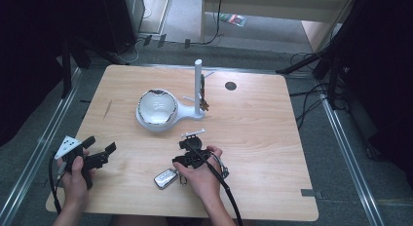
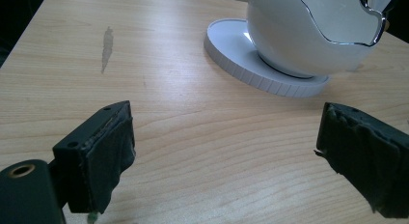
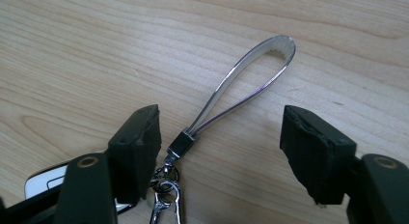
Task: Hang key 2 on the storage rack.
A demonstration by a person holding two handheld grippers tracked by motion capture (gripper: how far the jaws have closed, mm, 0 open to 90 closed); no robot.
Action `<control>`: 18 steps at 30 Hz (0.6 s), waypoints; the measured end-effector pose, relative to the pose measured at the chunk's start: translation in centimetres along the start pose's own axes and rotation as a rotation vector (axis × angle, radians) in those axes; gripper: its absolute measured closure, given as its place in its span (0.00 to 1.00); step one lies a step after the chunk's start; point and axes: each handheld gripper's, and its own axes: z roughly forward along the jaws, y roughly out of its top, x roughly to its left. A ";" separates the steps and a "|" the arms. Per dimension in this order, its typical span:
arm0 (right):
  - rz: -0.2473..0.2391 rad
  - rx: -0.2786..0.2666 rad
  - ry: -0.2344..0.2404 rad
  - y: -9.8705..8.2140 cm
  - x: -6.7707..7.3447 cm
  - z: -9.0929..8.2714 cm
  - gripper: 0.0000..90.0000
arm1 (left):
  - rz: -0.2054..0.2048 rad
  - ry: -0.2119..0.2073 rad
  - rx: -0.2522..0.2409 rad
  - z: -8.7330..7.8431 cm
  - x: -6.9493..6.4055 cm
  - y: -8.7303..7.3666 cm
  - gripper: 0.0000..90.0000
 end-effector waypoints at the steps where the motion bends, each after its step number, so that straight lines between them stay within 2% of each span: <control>1: 0.001 0.001 0.002 0.0 0.1 0.0 0.37 | -0.001 0.000 0.000 0.0 0.0 0.0 0.08; 4: -0.002 0.015 0.011 -0.1 0.3 0.1 0.39 | -0.003 -0.001 -0.003 0.0 0.0 0.0 0.08; 12: -0.018 0.070 -0.015 0.3 0.4 0.2 0.47 | -0.001 0.001 0.000 0.0 0.0 0.0 0.08; 14: -0.006 0.096 -0.020 0.6 0.3 0.4 0.49 | -0.001 0.000 -0.001 0.0 0.0 0.0 0.08; 16: 0.035 0.128 0.000 0.9 0.3 0.4 0.52 | -0.003 -0.001 -0.001 0.0 0.0 0.0 0.08; 18: 0.034 0.145 0.001 1.0 0.5 0.4 0.56 | -0.004 -0.001 -0.001 0.0 0.1 0.0 0.08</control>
